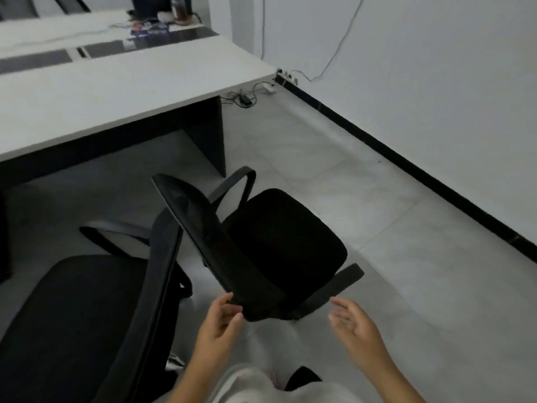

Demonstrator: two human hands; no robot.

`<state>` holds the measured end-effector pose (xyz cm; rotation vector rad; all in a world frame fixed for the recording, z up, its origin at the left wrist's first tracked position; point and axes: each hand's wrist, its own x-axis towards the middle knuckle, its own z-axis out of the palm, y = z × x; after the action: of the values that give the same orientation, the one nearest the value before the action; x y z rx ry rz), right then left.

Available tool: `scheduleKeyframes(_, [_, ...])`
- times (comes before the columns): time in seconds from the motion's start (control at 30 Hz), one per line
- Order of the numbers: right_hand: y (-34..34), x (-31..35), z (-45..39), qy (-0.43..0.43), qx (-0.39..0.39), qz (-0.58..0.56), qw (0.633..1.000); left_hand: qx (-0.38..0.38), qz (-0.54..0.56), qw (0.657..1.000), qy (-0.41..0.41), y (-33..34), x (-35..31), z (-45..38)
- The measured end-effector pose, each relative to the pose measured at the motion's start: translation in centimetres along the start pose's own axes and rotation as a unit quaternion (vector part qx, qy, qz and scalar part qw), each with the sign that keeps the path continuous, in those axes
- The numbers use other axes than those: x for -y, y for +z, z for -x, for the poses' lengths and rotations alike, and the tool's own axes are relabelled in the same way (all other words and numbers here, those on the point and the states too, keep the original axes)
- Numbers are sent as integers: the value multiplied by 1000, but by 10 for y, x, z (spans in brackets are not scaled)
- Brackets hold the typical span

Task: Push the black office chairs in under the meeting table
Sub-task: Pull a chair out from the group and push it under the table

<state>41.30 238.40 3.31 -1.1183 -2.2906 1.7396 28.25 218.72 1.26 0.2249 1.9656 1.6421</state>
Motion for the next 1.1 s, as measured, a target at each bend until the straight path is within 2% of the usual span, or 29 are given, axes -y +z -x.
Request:
scheduleKeyframes(0.13, [20, 27, -53, -29, 142, 43, 989, -119, 1, 993, 5, -10, -6, 3])
scheduleKeyframes(0.23, [43, 52, -91, -104, 228, 101, 963, -263, -4, 965, -1, -24, -17, 9])
scheduleKeyframes(0.33, [72, 88, -120, -224, 304, 161, 912, -457, 11, 889, 0, -41, -32, 18])
scheduleKeyframes(0.4, [96, 110, -138, -310, 356, 212, 856, -538, -52, 841, -37, -50, -29, 21])
scheduleKeyframes(0.47, [124, 129, -152, -398, 395, 267, 784, -514, -201, 823, -133, -51, -19, 18])
scheduleKeyframes(0.53, [159, 141, -164, -505, 382, 324, 703, -432, -338, 804, -230, -48, -8, 15])
scheduleKeyframes(0.63, [204, 157, -162, -554, 346, 514, 556, -406, -402, 783, -247, -44, 4, 10])
scheduleKeyframes(0.67, [214, 159, -162, -553, 357, 537, 528, -407, -430, 766, -250, -43, 9, 10])
scheduleKeyframes(0.73, [229, 158, -165, -533, 374, 566, 506, -425, -479, 730, -241, -47, 17, 11])
scheduleKeyframes(0.8, [239, 159, -167, -550, 370, 580, 473, -441, -514, 699, -227, -54, 23, 10])
scheduleKeyframes(0.97, [250, 164, -170, -572, 383, 573, 444, -446, -550, 681, -187, -77, 35, 19])
scheduleKeyframes(1.1, [267, 166, -167, -534, 403, 600, 439, -447, -564, 678, -147, -109, 51, 30])
